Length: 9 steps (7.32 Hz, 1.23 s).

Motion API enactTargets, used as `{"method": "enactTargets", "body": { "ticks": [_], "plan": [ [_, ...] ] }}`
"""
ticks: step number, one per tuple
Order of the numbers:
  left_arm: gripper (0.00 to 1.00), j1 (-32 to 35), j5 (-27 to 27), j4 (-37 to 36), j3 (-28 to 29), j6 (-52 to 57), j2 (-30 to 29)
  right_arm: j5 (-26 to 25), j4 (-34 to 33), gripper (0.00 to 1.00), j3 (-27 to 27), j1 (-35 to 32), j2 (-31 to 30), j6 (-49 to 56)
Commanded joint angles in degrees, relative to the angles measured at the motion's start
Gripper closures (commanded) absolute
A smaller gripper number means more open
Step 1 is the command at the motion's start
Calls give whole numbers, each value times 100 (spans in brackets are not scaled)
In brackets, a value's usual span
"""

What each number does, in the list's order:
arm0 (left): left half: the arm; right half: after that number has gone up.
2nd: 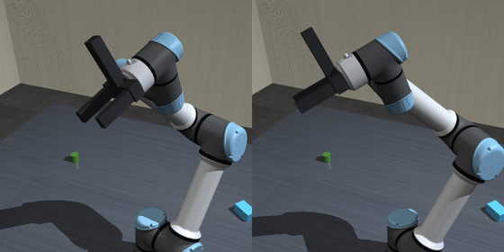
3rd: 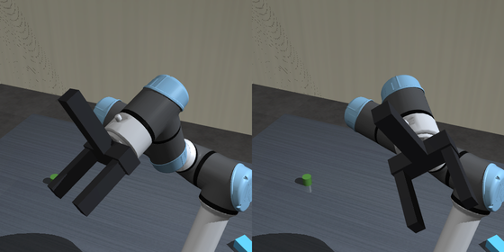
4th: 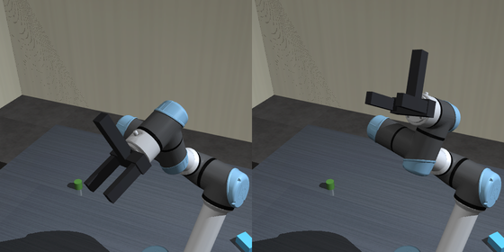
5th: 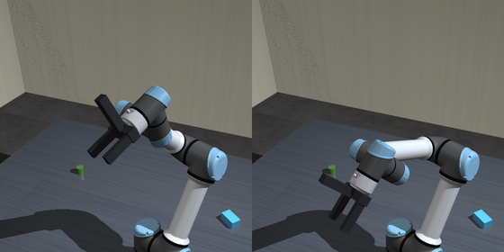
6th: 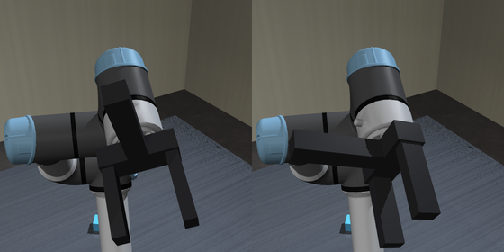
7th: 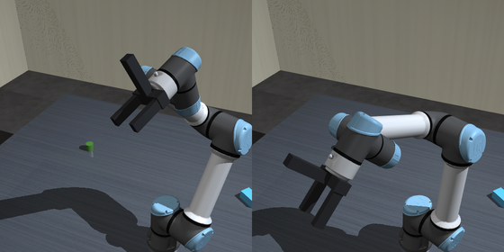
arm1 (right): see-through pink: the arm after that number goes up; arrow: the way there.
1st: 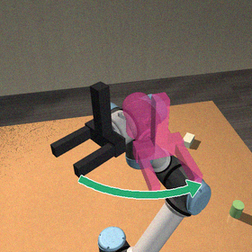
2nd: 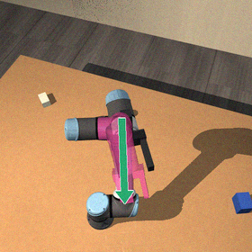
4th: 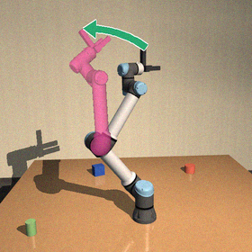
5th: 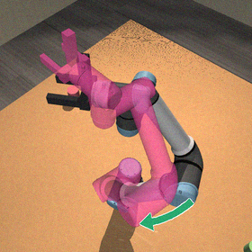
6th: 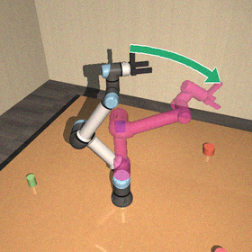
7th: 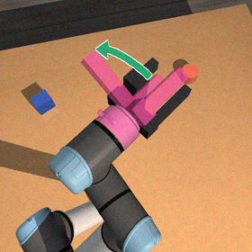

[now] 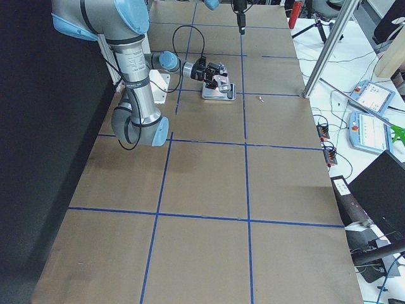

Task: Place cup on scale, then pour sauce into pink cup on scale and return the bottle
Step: 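Tilt the bottle spout over the pink cup with the right gripper, then turn the bottle upright and move it back away from the cup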

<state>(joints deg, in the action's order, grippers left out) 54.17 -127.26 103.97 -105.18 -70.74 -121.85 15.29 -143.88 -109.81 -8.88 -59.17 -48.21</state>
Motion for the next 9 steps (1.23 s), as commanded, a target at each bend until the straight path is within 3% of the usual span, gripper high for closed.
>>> {"method": "enactTargets", "body": {
  "ticks": [1, 4, 6, 7, 9],
  "plan": [
    [27, 6, 0, 0, -20, -10, -40, 455, 515, 100, 12, 52, -16, -905],
    [27, -3, 17, 0, -82, -45, -75, 1569, 4075, 100, 4, 80, -277, -1120],
    [27, -3, 35, 0, -73, -54, -137, 1661, 6222, 100, -6, 53, -1111, -1496],
    [27, 6, 43, 0, -73, -54, -146, 1662, 6650, 100, -14, 44, -1410, -1942],
    [27, -3, 70, 0, -47, -54, -198, 1679, 6689, 100, -409, -140, -2052, -2603]
  ]
}}
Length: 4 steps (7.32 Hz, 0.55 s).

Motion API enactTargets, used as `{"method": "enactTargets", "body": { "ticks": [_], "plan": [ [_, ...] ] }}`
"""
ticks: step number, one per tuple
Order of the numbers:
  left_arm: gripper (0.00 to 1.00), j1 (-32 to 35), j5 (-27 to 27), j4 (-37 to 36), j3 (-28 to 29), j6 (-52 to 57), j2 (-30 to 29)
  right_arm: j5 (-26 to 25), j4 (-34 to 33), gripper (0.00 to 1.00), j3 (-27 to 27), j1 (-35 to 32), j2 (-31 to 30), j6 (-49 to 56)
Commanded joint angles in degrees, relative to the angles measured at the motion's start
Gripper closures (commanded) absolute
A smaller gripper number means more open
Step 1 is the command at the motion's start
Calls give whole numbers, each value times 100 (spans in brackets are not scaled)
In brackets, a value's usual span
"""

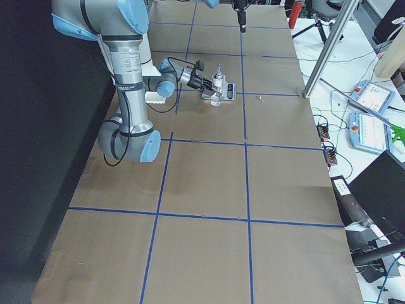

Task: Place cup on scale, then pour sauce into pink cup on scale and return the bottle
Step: 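Turn the bottle upright and move it back away from the cup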

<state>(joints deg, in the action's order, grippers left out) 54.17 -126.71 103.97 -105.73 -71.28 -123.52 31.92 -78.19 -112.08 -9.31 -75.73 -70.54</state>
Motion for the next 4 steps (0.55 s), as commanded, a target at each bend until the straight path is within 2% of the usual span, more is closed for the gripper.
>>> {"method": "enactTargets", "body": {
  "ticks": [1, 4],
  "plan": [
    [27, -2, 23, 0, 9, 0, -66, 16, 233, 100, -183, -185, -808, -1008],
    [27, -2, 32, -9, -9, 0, -146, 25, 953, 100, 264, -369, -1128, -1217]
  ]
}}
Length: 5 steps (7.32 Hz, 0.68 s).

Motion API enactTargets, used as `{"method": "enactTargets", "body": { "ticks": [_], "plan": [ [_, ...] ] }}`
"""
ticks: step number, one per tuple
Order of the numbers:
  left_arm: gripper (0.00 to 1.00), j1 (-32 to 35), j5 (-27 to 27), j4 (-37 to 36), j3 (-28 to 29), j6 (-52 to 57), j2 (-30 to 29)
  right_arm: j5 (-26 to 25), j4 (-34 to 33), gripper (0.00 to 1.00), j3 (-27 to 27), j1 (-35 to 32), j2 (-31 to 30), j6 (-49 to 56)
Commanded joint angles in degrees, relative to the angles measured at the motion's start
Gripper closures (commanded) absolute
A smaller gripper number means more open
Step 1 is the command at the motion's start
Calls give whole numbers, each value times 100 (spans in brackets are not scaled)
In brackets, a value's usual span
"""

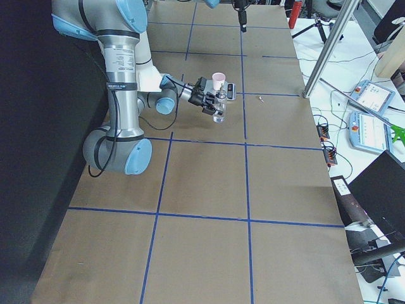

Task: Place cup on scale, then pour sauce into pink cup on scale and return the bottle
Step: 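Turn the bottle upright and move it back away from the cup, then lower the bottle with the right gripper to its original spot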

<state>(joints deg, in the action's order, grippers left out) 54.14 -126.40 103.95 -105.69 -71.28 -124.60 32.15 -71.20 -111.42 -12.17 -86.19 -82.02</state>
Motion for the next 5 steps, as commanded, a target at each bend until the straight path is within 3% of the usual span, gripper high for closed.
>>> {"method": "enactTargets", "body": {
  "ticks": [1, 5],
  "plan": [
    [27, 0, 2, -7, -39, 0, -30, 89, 534, 100, 365, -257, -56, -42],
    [27, 0, 10, 2, -22, 0, -65, 388, 905, 100, 874, -268, -82, -51]
  ]
}}
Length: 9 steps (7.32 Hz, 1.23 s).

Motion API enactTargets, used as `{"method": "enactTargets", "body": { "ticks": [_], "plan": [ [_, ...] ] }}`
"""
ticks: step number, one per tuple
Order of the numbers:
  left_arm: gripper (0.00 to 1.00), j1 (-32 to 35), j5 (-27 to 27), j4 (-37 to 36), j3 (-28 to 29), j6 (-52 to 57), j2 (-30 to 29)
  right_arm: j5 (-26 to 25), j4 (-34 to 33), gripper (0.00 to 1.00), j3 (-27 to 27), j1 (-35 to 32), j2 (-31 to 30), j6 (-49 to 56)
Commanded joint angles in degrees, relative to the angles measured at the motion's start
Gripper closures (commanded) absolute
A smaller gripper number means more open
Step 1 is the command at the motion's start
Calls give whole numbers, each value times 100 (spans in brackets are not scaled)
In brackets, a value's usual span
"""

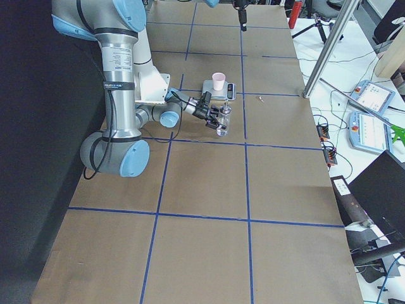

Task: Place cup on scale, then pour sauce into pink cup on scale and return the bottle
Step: 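Lower the bottle with the right gripper to its original spot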

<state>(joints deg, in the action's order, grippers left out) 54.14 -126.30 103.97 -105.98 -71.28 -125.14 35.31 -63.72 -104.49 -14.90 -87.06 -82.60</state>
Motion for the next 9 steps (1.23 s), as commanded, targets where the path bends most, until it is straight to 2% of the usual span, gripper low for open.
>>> {"method": "enactTargets", "body": {
  "ticks": [1, 2, 4, 5, 6, 8, 9],
  "plan": [
    [27, 0, 0, 0, 7, 0, -19, 81, 454, 100, 348, -4, -13, 25],
    [27, 0, 0, 0, 7, 0, -19, 125, 744, 100, 411, -13, -22, 60],
    [27, 0, 44, 0, -1, 0, -10, 178, 773, 100, 412, -4, -83, 130],
    [27, 0, 79, 0, -1, 0, -19, 178, 782, 80, 412, -4, -101, 139],
    [27, 0, 79, -8, -1, 0, -10, 178, 782, 1, 412, 4, -92, 139],
    [27, 78, 175, 0, 60, 192, 121, 178, 782, 0, 228, 4, -119, 130],
    [27, 227, 194, 0, 51, 733, 322, 204, 773, 0, -25, 13, -223, 130]
  ]
}}
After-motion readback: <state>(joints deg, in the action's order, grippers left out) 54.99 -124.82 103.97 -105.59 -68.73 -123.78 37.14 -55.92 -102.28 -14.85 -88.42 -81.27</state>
